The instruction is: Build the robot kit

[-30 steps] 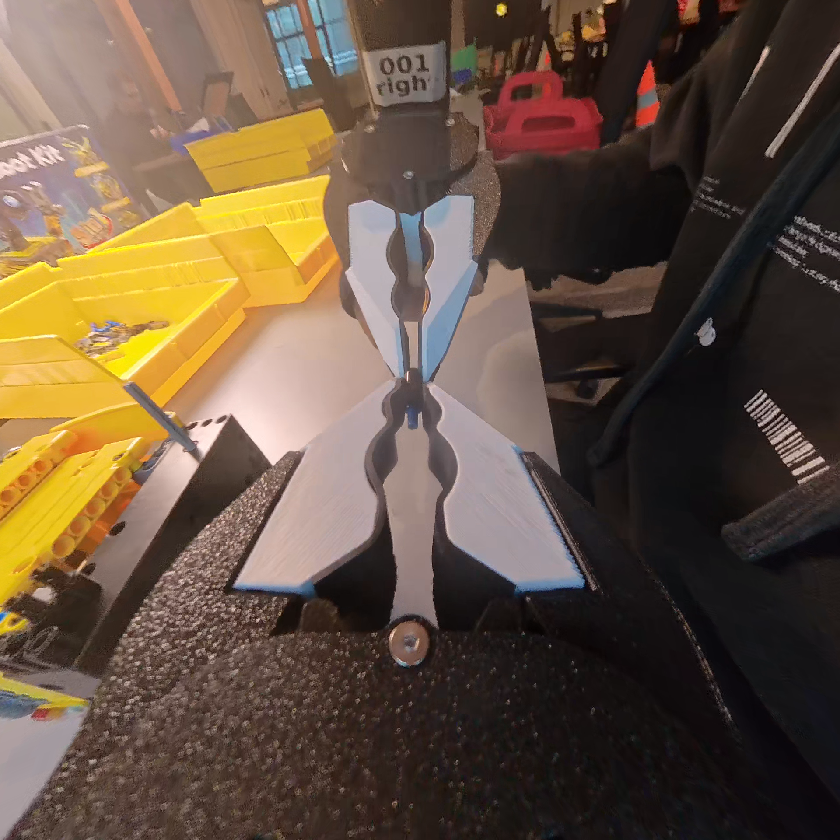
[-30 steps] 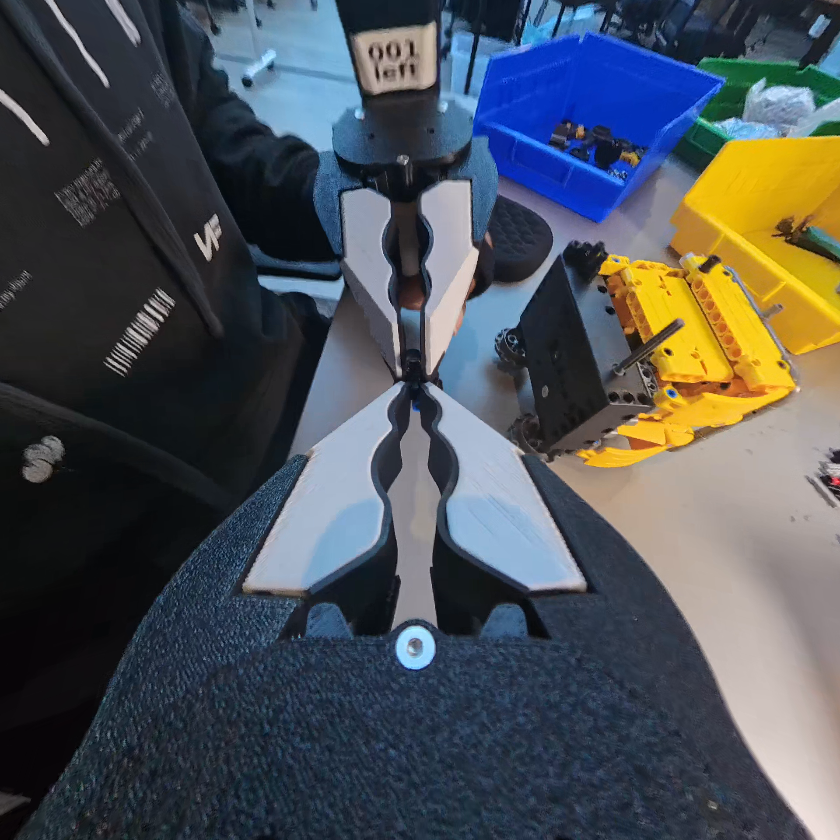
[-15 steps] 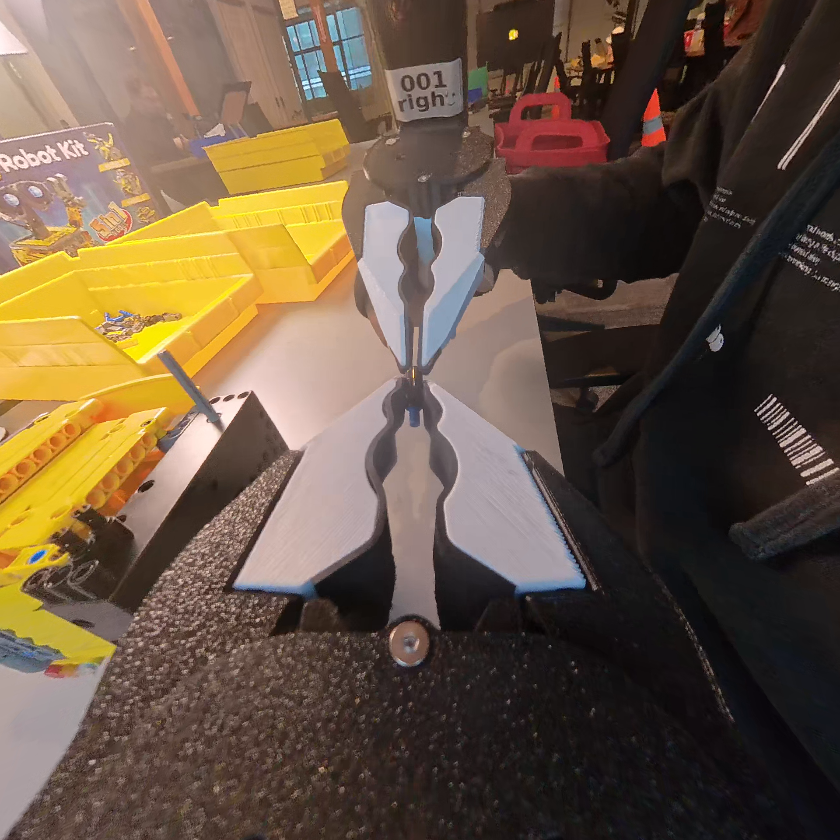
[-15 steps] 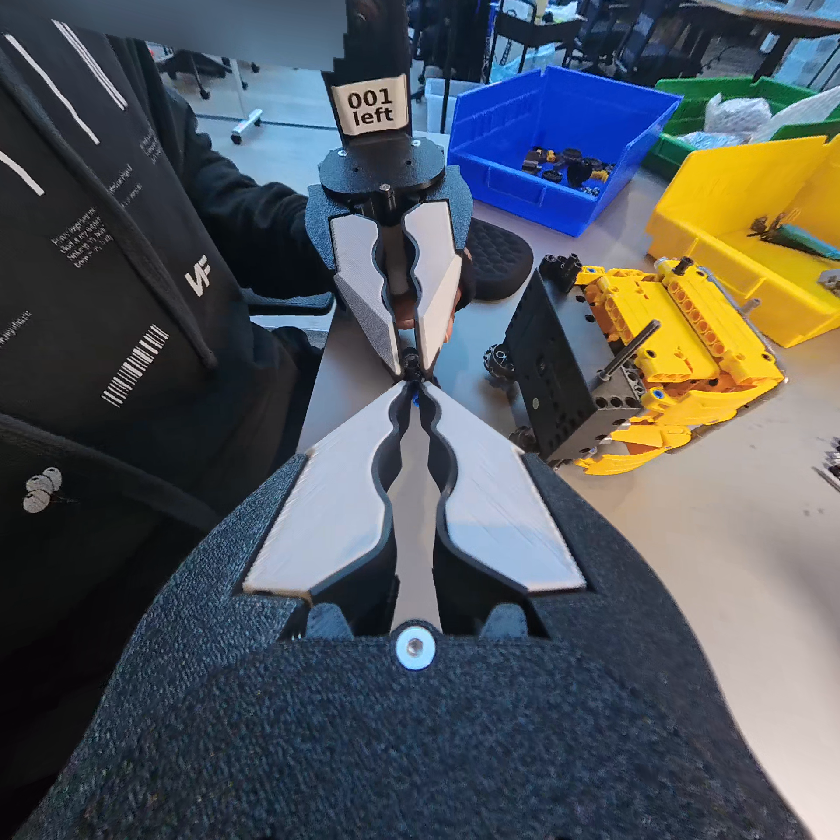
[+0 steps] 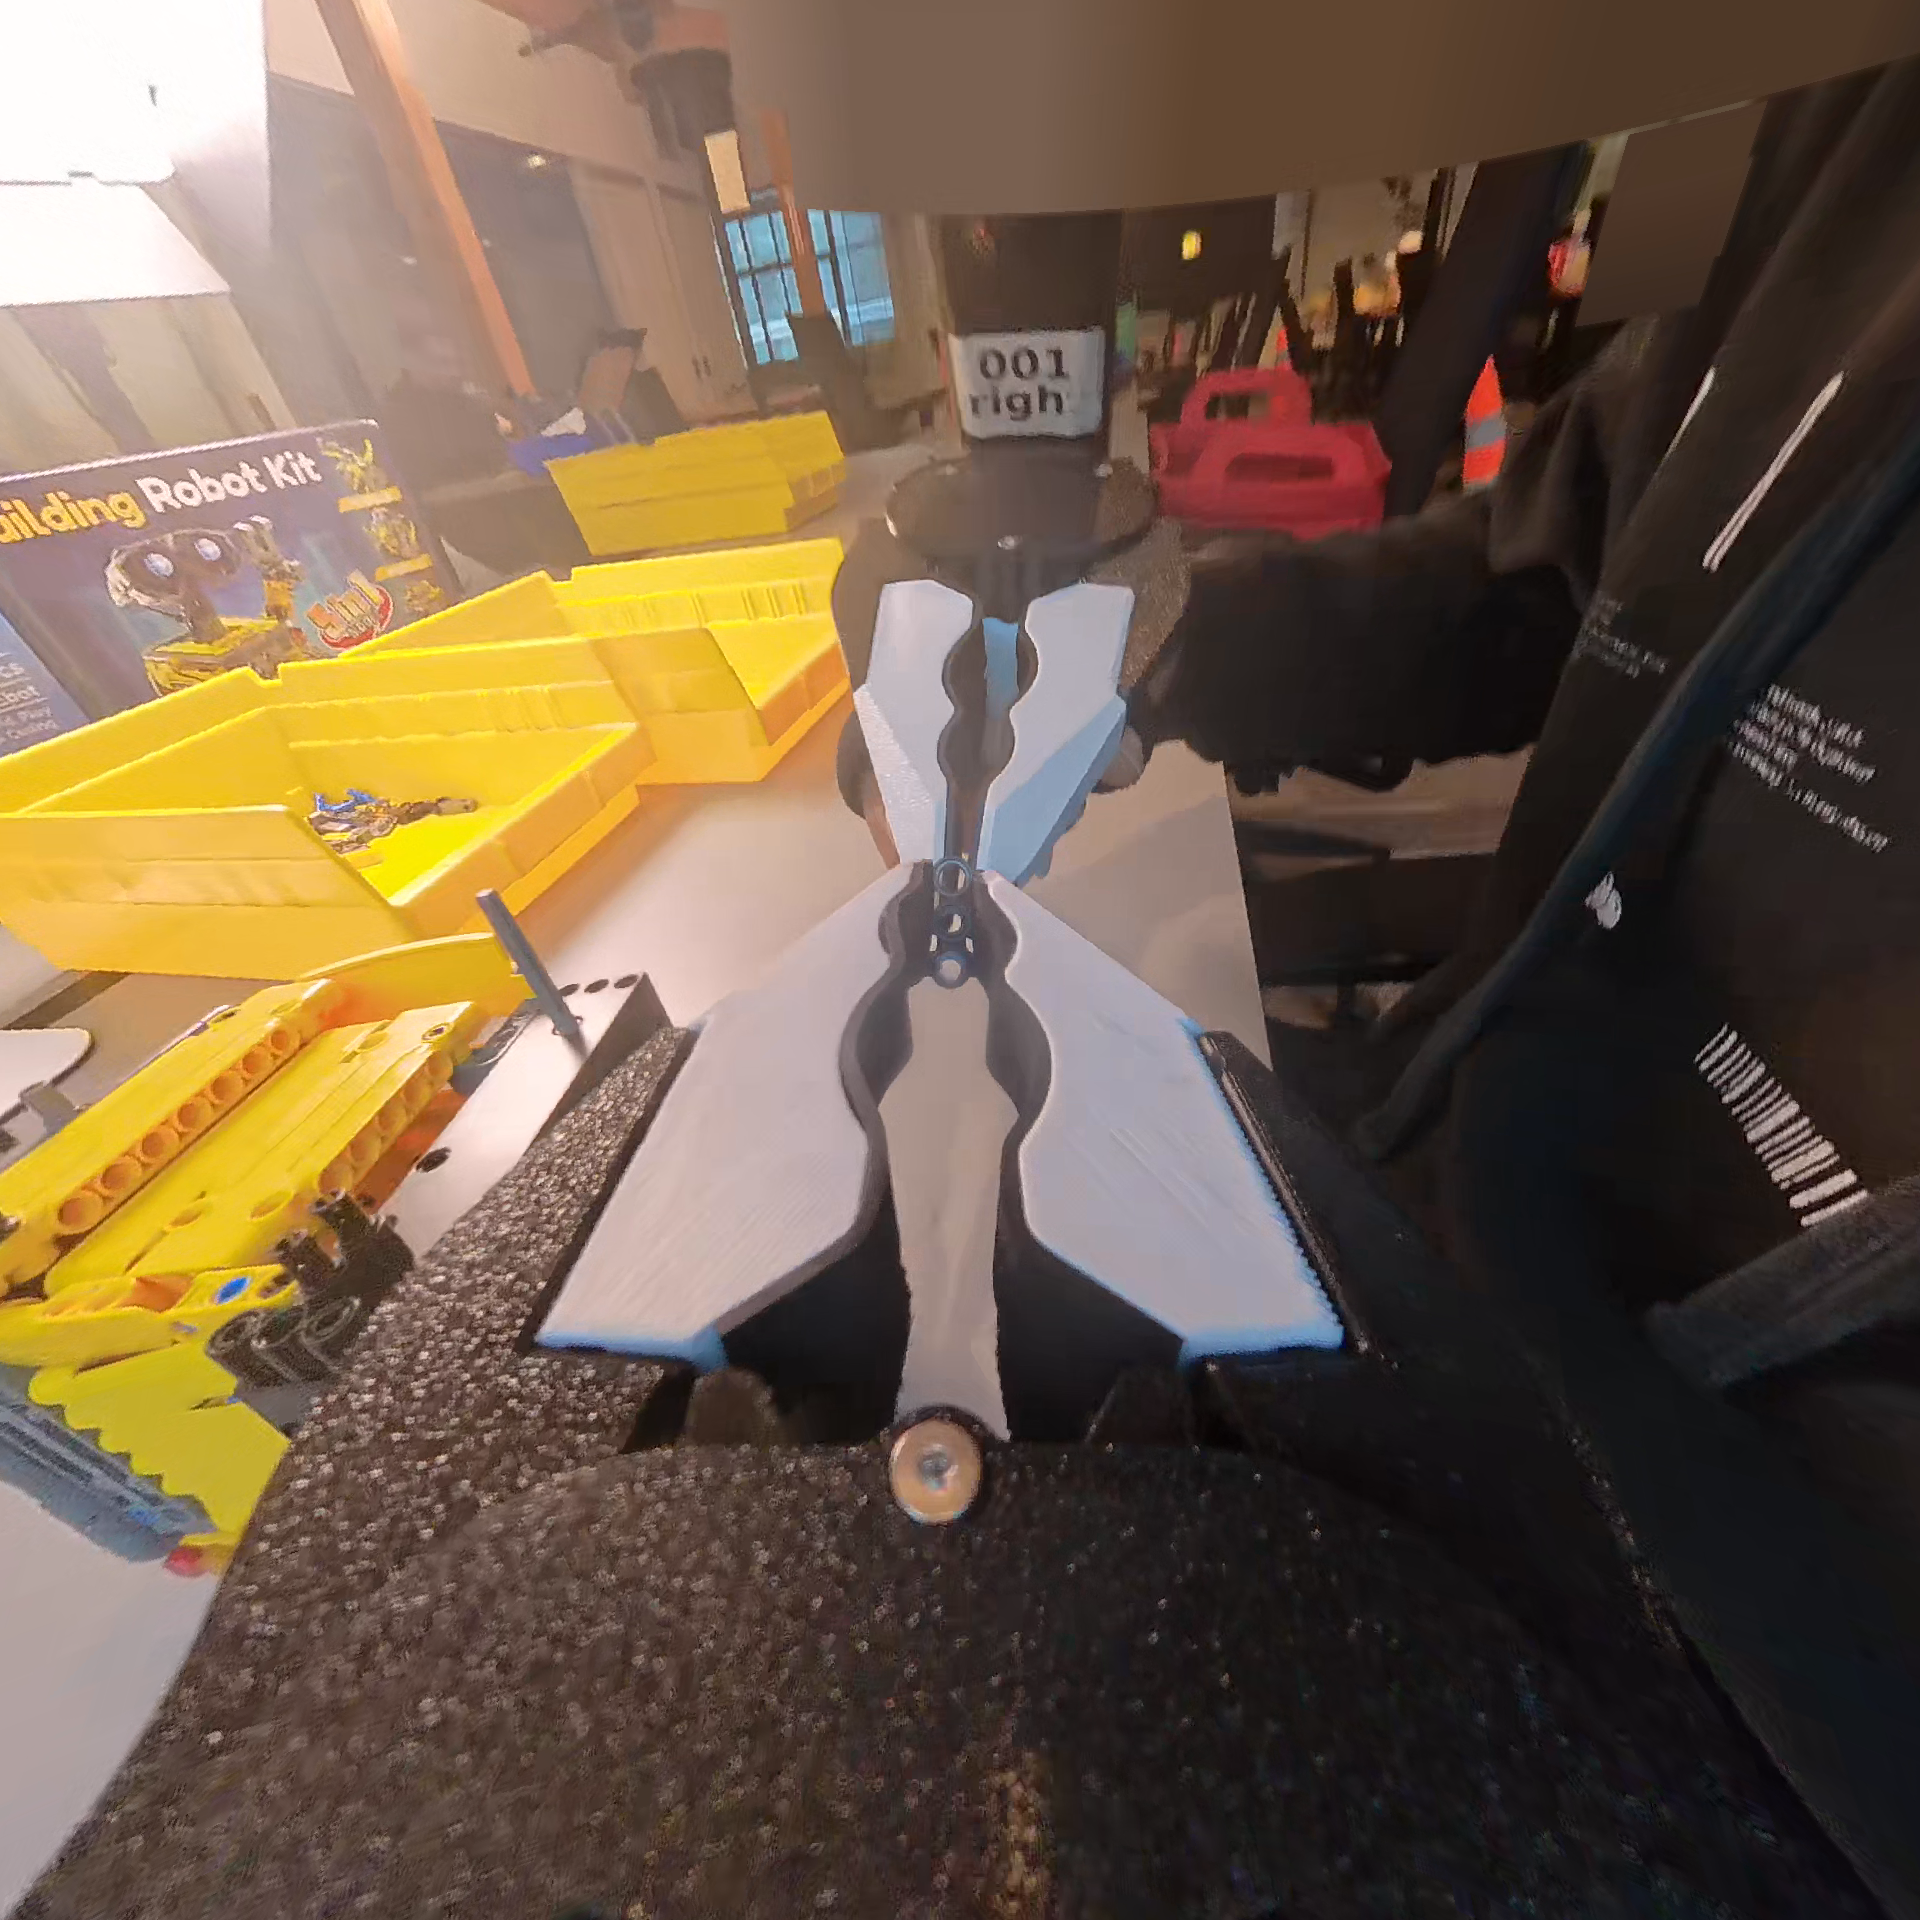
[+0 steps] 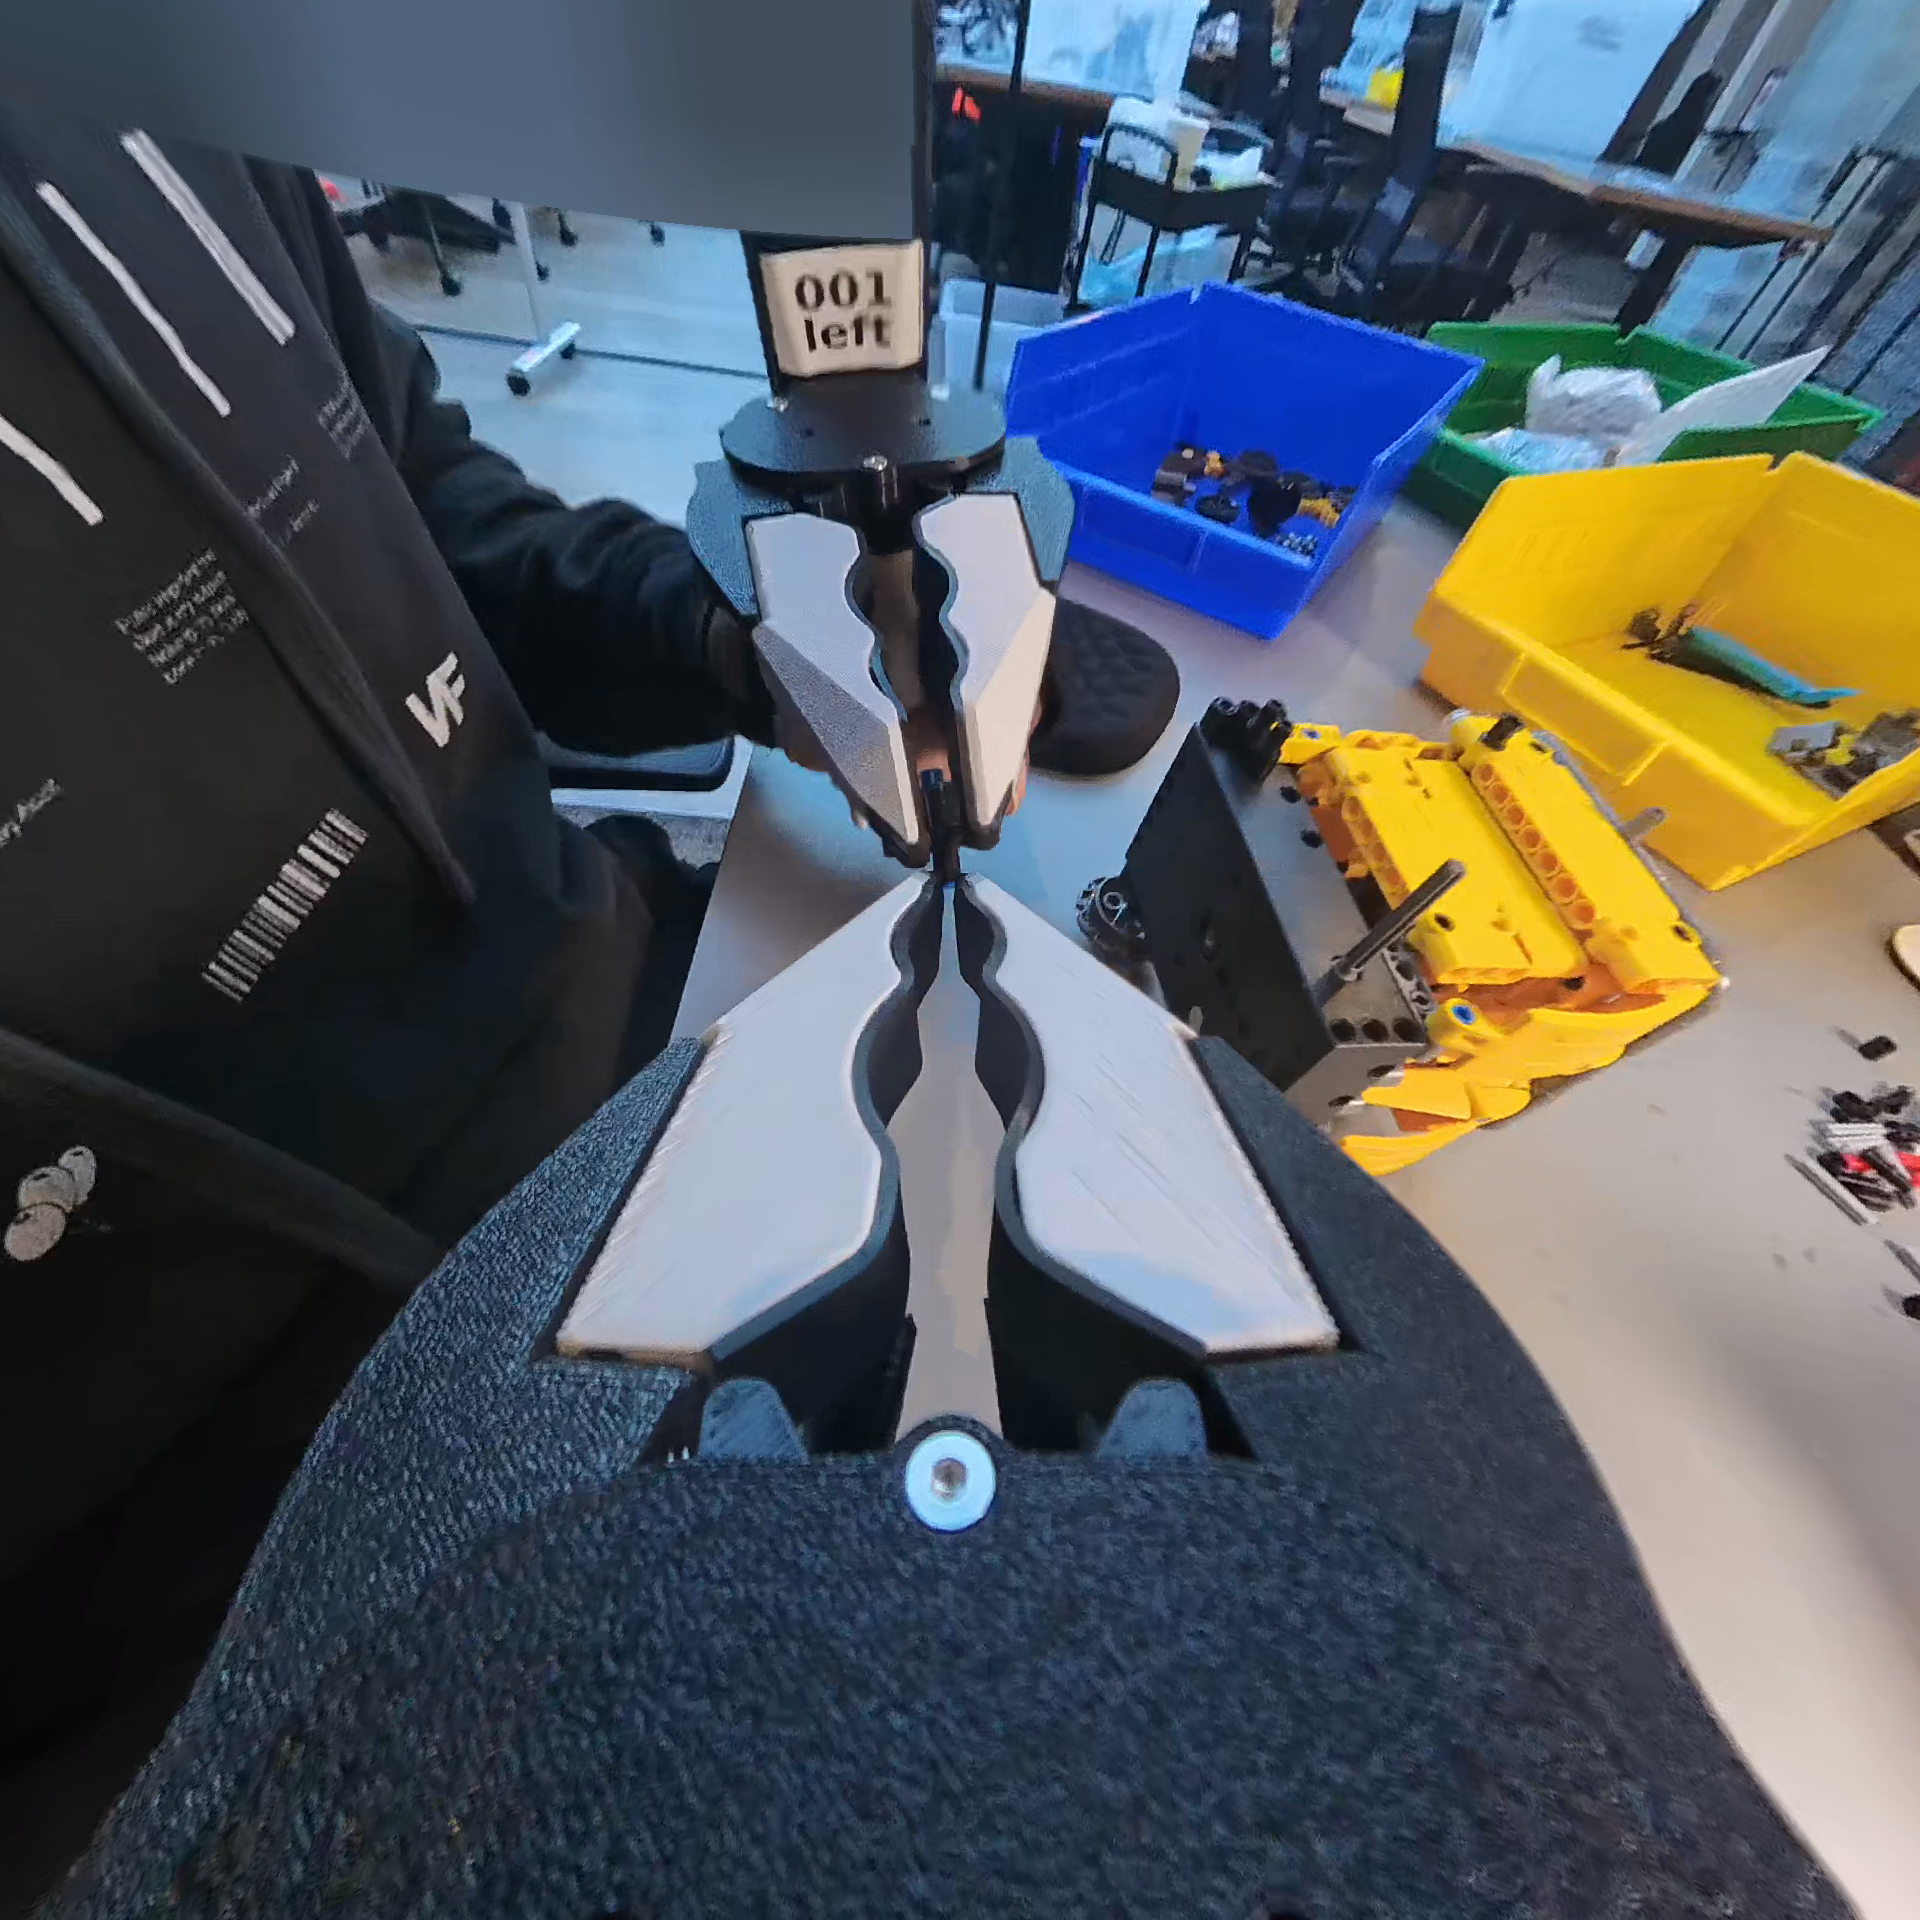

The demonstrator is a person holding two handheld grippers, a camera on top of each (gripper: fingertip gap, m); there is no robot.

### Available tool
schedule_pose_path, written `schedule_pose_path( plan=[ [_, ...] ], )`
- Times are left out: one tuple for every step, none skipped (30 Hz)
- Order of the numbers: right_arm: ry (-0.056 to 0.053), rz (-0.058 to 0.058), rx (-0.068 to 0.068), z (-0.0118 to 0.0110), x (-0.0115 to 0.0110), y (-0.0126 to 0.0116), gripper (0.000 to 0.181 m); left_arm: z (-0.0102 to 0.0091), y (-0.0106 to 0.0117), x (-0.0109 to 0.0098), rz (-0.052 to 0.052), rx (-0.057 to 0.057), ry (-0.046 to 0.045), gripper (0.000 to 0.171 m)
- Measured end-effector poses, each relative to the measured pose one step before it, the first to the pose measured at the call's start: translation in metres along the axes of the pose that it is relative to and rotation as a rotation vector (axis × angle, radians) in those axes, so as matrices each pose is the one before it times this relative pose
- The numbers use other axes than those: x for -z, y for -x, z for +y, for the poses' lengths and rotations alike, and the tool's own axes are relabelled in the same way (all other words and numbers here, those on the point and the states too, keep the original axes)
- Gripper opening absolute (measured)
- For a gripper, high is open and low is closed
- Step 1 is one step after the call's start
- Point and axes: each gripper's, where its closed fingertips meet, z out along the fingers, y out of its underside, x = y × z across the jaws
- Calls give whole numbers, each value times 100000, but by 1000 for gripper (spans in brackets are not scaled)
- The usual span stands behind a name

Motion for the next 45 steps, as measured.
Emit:
schedule_pose_path(
  plan=[
    [-2819, 2033, -1111, -410, 71, -295, 2, -418, 362, 165, -92, 4281, -4346, 4],
    [-2952, 2316, -1001, -345, 107, -317, 2, -564, 388, 225, -99, 5380, -5411, 5],
    [-2589, 3328, -562, -193, 106, -439, 12, -713, 469, 290, -439, 6114, -6130, 5],
    [-2043, 3593, -994, -19, 31, -402, 21, -706, 572, 290, -1122, 6457, -6149, 5],
    [-2003, 3357, -856, 26, -131, -225, 28, -591, 547, 242, -1020, 6594, -5688, 5],
    [-2434, 4380, 270, -96, -299, -132, 35, -419, 506, 137, -1126, 6462, -4932, 5],
    [-2882, 5554, 1963, -264, -405, -44, 38, -313, 537, 77, -1752, 5862, -4671, 5],
    [-3191, 6190, 3108, -424, -466, 62, 39, -244, 440, -1, -1390, 5544, -4433, 5],
    [-2795, 8151, 3344, -438, -441, -206, 39, -130, 275, -75, -526, 5458, -3670, 5],
    [-253, 8522, 3295, -97, -458, -409, 36, -11, 172, -128, -167, 4787, -2821, 5],
    [1391, 6123, 3366, 123, -454, -269, 36, 64, 67, -160, 68, 3511, -2065, 5],
    [-1046, 4508, 2275, -218, -280, -229, 35, 101, 12, -156, 138, 2527, -1433, 5],
    [-1419, 3482, 535, -252, -164, -313, 28, 94, -18, -129, 111, 1999, -1068, 5],
    [-24, 1464, -63, -60, -125, -260, 23, -44, -47, -58, 373, 2092, -1421, 5],
    [-262, -1152, -275, -117, -59, 9, 23, -121, -4, 35, 529, 2272, -1166, 5],
    [450, -1543, -14, -10, 13, 16, 23, -12, -41, 27, 851, 2095, 85, 5],
    [391, -1994, 744, -9, 84, 50, 23, 49, -69, 42, 893, 1448, 751, 4],
    [503, -2291, 1185, 28, 158, 58, 23, 99, -108, 21, 725, 946, 1161, 5],
    [201, -2696, 998, 2, 193, 116, 23, 147, -162, 8, 834, 406, 1285, 4],
    [-315, -2945, 1027, -75, 256, 106, 22, 88, -206, 12, 1122, 478, 908, 5],
    [-168, -2309, 628, -51, 297, -18, 20, 33, -136, 43, 958, 1079, 635, 5],
    [541, -3388, 83, 62, 241, 59, 20, 200, -101, 33, 1096, 1650, 1751, 5],
    [746, -4468, -4, 53, 259, 184, 19, 322, -95, -9, 1196, 1920, 2452, 4],
    [844, -3198, 495, 55, 239, 75, 19, 254, -58, -21, 885, 2158, 1955, 4],
    [754, -2263, 890, 65, 139, 59, 19, 170, -49, -31, 866, 2419, 1690, 4],
    [4, -2631, 827, -26, 142, 124, 19, 166, -82, -27, 1072, 2154, 1916, 4],
    [15, -3229, -364, -8, 150, 111, 19, 181, -45, -20, 679, 1743, 2306, 4],
    [39, -4277, -1672, 18, 197, 172, 19, 265, 2, -21, 206, 1422, 2920, 5],
    [-401, -4896, -2318, -5, 263, 186, 18, 338, -22, -39, 240, 1326, 3356, 5],
    [92, -5205, -3193, 116, 225, 204, 18, 348, 5, -52, 39, 1274, 3240, 5],
    [761, -4986, -3724, 226, 160, 186, 18, 360, 102, -38, -610, 1264, 3017, 5],
    [473, -4418, -3075, 206, 147, 168, 18, 341, 110, -44, -522, 1303, 2741, 5],
    [38, -4000, -2714, 156, 116, 185, 18, 310, 91, -32, -206, 1689, 2436, 6],
    [273, -3443, -2655, 198, 88, 143, 17, 229, 179, -22, -741, 1830, 1719, 6],
    [513, -1015, -1461, 219, 54, -163, 17, 34, 331, -5, -1948, 1373, 47, 5],
    [916, 720, -612, 276, -22, -317, 17, -123, 384, 23, -2220, 1334, -1296, 5],
    [985, 1688, -295, 217, -70, -340, 17, -189, 373, 47, -2107, 1331, -1890, 5],
    [1265, 2909, 262, 207, -100, -410, 18, -244, 383, 64, -2284, 942, -2458, 5],
    [1473, 4052, 1035, 195, -110, -467, 18, -267, 403, 99, -2561, 512, -2667, 5],
    [1056, 4576, 1622, 98, -94, -445, 20, -199, 407, 77, -2641, 228, -2303, 4],
    [229, 4425, 1475, -78, -61, -349, 22, -160, 414, 58, -2538, 247, -2156, 4],
    [599, 4852, 1488, -81, -99, -356, 24, -184, 324, 28, -1715, 736, -2428, 4],
    [1045, 4581, 2388, -33, -152, -229, 26, -140, 233, 9, -748, 1373, -2323, 4],
    [1568, 4263, 3239, 38, -199, -116, 27, -103, 197, -16, -549, 1379, -2113, 4],
    [2476, 4009, 3719, 167, -225, -65, 27, -8, 195, -44, -910, 392, -1552, 4]
  ],
)
